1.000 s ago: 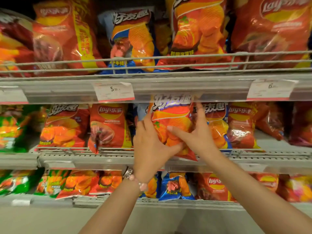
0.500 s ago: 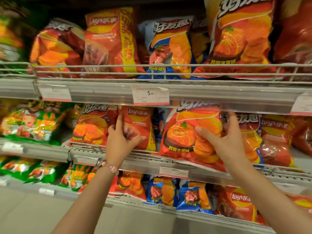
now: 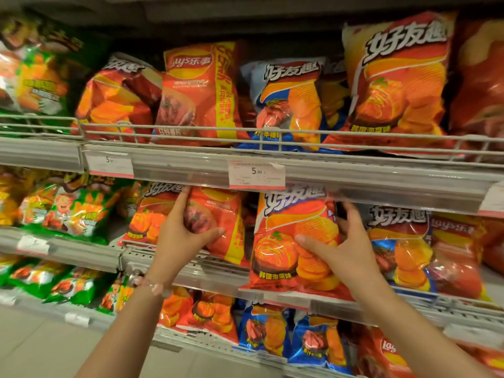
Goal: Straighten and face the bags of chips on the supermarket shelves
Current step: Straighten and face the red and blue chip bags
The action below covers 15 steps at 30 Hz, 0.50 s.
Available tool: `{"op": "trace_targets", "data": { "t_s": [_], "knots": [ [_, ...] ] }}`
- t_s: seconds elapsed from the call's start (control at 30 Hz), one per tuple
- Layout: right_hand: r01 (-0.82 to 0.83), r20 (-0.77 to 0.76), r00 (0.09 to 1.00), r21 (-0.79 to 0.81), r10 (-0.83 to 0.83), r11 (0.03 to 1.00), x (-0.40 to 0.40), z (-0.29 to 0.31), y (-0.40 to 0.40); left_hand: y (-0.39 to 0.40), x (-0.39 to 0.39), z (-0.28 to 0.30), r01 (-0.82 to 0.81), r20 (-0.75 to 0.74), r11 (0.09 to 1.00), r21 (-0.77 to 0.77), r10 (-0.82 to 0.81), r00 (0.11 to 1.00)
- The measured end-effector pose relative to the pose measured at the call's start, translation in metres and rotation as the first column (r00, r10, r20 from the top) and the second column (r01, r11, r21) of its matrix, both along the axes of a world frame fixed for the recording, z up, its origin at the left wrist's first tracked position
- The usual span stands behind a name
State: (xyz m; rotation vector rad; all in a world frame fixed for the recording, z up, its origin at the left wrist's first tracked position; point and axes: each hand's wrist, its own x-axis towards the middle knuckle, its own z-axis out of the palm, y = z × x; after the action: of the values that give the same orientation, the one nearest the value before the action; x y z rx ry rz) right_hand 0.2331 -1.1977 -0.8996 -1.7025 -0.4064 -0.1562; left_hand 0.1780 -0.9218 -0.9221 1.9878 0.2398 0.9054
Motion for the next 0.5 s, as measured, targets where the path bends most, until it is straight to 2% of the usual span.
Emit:
{"op": "trace_targets", "data": {
  "t_s": [0.13,0.37,0.5],
  "knots": [
    [0.011,0.021,1.0,0.022,-0.011,1.0,0.004,0.0,0.03,0.017,-0.035,0.01,0.008,-0.025,0.999,0.044,-0.007,1.0],
    [0.05,0.025,0.998,0.075,-0.052,0.996,0.01,-0.003,0.096,0.054,-0.085,0.003,-0.137,0.062,0.99,-0.036,0.139,0.988],
    [0.12,0.078,0.989,0.039,-0.123,0.992,0.022,-0.008,0.123,0.072,-0.1,-0.006,-0.107,0.042,0.987,-0.118,0.112,0.993]
  ]
}}
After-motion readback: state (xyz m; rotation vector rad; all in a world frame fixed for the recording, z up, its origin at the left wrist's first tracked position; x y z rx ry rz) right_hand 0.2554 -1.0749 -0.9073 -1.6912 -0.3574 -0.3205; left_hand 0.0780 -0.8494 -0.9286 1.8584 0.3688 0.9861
